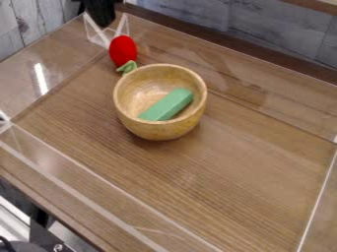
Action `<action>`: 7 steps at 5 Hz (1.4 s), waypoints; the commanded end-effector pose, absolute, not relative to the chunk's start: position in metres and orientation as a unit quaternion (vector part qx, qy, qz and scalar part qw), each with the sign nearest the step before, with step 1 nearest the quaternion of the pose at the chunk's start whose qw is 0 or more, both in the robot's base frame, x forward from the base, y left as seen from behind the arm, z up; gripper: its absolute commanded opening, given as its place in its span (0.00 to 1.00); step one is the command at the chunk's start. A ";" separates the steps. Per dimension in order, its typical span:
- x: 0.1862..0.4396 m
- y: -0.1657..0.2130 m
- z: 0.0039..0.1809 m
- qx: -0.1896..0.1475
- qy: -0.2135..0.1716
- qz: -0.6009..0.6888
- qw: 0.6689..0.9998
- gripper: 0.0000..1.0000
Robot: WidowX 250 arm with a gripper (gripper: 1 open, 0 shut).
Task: Move the red fruit to the right
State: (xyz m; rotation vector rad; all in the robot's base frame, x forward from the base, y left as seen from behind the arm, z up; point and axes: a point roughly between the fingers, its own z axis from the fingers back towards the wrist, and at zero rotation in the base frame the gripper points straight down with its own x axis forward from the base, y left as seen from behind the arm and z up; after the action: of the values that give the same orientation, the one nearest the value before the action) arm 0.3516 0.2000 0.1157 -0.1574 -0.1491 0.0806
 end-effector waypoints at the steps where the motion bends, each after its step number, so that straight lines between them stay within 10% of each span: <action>1: 0.351 0.185 0.161 -0.063 -0.120 0.035 0.990 0.00; 3: 0.352 0.126 0.164 -0.082 -0.123 0.026 0.989 0.00; 4: 0.359 0.136 0.153 -0.079 -0.118 0.028 0.989 1.00; 7: 0.353 0.175 0.117 -0.065 -0.101 0.045 0.992 1.00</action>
State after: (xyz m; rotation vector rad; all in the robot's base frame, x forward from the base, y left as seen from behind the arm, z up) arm 0.3497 0.1699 0.0983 -0.1601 -0.1513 0.0944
